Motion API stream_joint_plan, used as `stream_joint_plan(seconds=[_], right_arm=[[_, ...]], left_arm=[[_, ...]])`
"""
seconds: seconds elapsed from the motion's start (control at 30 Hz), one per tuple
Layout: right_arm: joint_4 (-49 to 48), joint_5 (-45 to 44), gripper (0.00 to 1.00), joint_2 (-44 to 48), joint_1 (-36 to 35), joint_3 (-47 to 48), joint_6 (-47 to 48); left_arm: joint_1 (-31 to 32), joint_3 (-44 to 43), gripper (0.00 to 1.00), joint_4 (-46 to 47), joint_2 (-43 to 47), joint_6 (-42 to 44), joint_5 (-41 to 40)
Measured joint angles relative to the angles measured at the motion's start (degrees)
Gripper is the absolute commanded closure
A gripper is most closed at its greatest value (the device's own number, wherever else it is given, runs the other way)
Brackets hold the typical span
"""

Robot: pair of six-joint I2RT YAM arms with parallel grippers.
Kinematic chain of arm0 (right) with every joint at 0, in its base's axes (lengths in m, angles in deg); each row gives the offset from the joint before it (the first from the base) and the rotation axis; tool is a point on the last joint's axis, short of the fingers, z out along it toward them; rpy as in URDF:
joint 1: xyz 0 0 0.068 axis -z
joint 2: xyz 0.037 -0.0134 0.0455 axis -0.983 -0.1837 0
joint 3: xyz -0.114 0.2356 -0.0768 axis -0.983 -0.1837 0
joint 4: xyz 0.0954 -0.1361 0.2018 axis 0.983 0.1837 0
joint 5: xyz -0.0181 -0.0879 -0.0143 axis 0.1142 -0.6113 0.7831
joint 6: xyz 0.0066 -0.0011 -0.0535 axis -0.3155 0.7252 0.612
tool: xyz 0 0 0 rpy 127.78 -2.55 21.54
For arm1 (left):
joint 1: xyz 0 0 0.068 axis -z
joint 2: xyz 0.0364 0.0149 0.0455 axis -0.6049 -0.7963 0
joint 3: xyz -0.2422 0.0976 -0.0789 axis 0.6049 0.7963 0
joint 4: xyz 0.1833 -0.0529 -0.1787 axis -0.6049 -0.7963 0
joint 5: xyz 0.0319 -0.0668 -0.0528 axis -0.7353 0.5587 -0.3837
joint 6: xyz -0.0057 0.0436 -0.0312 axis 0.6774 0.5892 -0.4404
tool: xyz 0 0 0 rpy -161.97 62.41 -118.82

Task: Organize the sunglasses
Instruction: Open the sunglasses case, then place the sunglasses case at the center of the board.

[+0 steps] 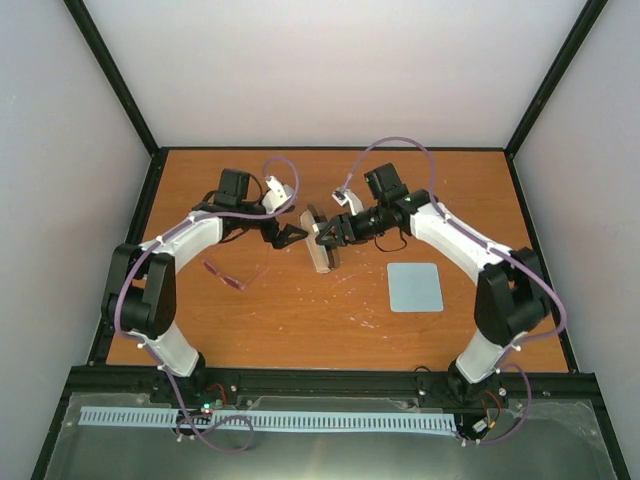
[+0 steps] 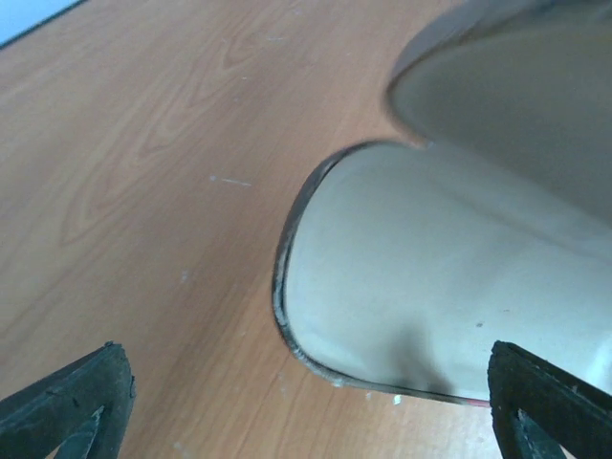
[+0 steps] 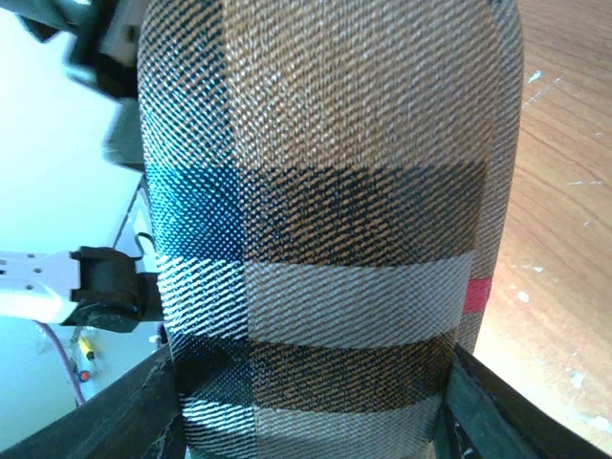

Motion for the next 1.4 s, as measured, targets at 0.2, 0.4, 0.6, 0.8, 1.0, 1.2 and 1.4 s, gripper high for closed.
stream_joint_plan(seconds=[0.2,0.4,0.6,0.8,1.0,1.2,1.4], right_arm=[[4.79,1.09,0.90,-12.28,0.90,6.19,6.27],[8.81,0.42,0.86,-22.36,0.96,9.73,9.90],[10.99,2.14,0.70,-27.12,1.95,12.98,11.15],[11.52,3.10,0.52,-28.41,4.02,14.32,11.80],[11.72,3.43,0.43,-28.79,5.18,14.51,12.44],[11.89,3.61,0.35,-29.35,5.38,14.93,12.96],[11.87,3.43,0.22,-30.97,5.49,15.67,13.84]], left_arm=[[-1.11,0.90,0.01,0.42,0.76,2.67,-4.00],[-1.60,1.07,0.01,0.39,0.59,4.13,-6.51],[-2.91,1.09,0.00,0.37,0.59,4.52,-7.32],[-3.30,1.81,0.01,0.37,0.59,4.55,-7.85],[-3.30,2.10,0.01,0.39,0.59,4.52,-7.87],[-3.30,2.12,0.01,0.39,0.59,4.50,-7.85],[-3.30,2.12,0.01,0.39,0.59,4.48,-7.80]])
